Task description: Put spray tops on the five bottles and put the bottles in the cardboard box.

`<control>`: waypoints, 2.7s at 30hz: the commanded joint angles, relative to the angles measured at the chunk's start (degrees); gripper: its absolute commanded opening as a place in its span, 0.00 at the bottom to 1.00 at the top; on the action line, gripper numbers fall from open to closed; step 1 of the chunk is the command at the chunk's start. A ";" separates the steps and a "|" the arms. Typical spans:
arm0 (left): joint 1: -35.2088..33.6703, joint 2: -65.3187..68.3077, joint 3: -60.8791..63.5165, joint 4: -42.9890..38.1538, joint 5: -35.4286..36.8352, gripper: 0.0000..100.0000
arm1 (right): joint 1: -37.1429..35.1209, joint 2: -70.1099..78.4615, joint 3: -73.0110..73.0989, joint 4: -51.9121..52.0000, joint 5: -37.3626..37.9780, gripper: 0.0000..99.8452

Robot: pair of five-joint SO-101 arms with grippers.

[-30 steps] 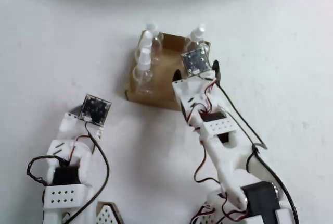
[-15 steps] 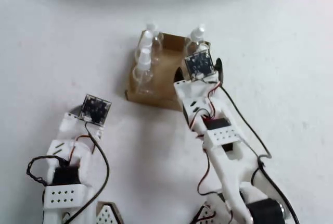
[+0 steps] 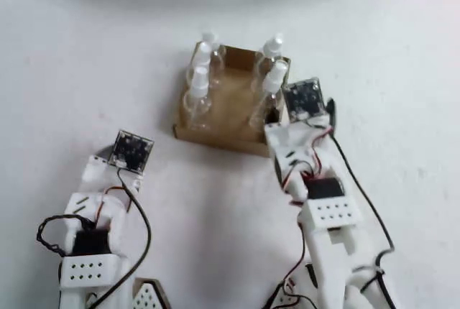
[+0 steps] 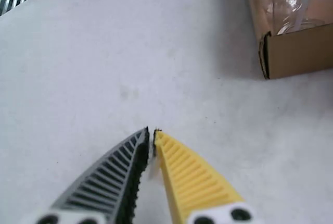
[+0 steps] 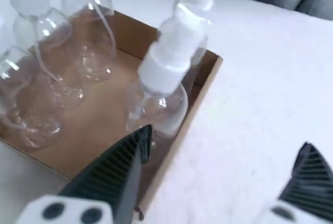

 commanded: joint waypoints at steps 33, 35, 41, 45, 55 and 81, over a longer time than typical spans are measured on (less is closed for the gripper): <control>0.22 0.48 -0.26 -1.23 -0.70 0.02 | 2.42 -59.12 28.31 38.99 -0.09 0.08; 0.40 0.48 -0.26 -1.14 -0.70 0.02 | 2.51 -59.03 28.57 41.80 -0.62 0.02; 0.48 0.48 -0.26 -1.14 -0.70 0.02 | 2.07 -58.42 28.57 47.34 -0.70 0.03; 0.57 0.48 -0.26 -0.18 -0.35 0.02 | 2.15 -58.42 28.57 51.03 -0.70 0.03; 3.56 0.13 -0.44 15.82 -0.26 0.03 | 2.15 -58.42 28.57 58.42 -0.26 0.03; 0.48 -4.70 -0.26 19.78 -0.44 0.02 | 2.24 -58.42 28.57 58.42 -0.26 0.03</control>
